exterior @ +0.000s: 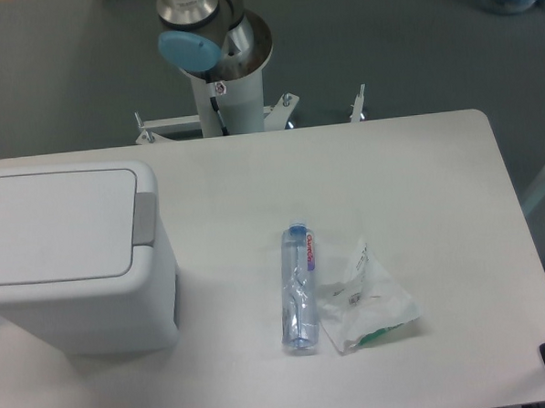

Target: Open the trash can

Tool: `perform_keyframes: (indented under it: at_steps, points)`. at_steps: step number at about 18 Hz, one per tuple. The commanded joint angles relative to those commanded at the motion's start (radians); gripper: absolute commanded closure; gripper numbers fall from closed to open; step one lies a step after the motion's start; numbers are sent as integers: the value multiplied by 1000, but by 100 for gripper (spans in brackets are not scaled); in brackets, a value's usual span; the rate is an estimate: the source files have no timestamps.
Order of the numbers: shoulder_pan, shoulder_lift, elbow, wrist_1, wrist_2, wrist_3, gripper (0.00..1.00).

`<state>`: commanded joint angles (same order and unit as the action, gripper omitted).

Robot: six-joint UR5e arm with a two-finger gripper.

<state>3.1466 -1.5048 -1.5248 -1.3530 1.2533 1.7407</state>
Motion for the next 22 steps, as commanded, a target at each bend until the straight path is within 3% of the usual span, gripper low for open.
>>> perform_keyframes:
  at_steps: [3,13,19,22]
  points:
    - [-77,-5,3,23,-2,-260,0]
    - [-307,-6,-11,78,-3,-811,0]
    - [-451,-49,-18,202,-12,-1153,0]
    - [-516,-57,-43,235,-11,-1234,0]
